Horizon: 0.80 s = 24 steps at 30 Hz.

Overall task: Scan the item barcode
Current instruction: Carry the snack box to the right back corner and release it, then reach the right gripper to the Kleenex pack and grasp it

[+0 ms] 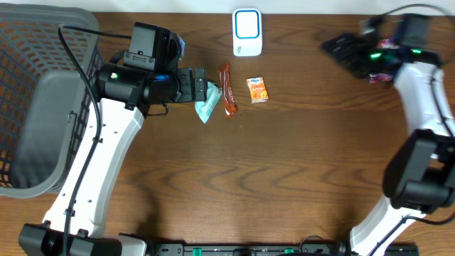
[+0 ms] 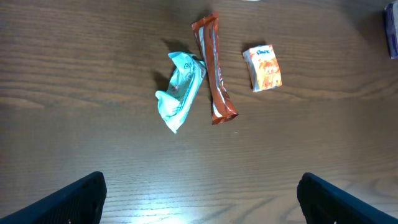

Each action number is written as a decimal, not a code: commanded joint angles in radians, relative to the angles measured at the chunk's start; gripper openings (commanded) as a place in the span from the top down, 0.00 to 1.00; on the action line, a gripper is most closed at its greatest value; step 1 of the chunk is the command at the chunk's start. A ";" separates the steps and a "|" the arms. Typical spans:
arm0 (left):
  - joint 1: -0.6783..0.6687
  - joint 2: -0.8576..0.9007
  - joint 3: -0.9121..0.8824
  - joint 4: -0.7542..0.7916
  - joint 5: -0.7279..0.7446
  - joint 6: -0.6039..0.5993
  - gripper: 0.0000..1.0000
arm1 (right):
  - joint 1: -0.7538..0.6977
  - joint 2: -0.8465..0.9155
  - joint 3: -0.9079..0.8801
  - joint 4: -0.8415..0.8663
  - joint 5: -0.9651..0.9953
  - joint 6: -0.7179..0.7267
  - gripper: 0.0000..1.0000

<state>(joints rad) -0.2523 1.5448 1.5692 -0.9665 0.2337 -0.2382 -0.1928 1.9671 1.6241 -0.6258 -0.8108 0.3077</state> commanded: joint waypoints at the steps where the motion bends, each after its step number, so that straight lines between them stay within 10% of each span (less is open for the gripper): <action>1: 0.000 0.004 0.007 -0.001 -0.003 0.005 0.02 | 0.169 0.020 -0.006 -0.089 0.117 -0.273 0.11; 16: 0.000 0.004 0.007 -0.001 -0.003 0.005 0.02 | 0.643 0.055 -0.011 -0.043 0.897 -0.121 0.13; 24: 0.000 0.004 0.007 -0.001 -0.003 0.005 0.02 | 0.674 0.110 -0.011 -0.024 0.973 -0.065 0.17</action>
<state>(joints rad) -0.2523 1.5448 1.5692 -0.9657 0.2333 -0.2382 0.4957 2.0361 1.6203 -0.6544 0.0860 0.1791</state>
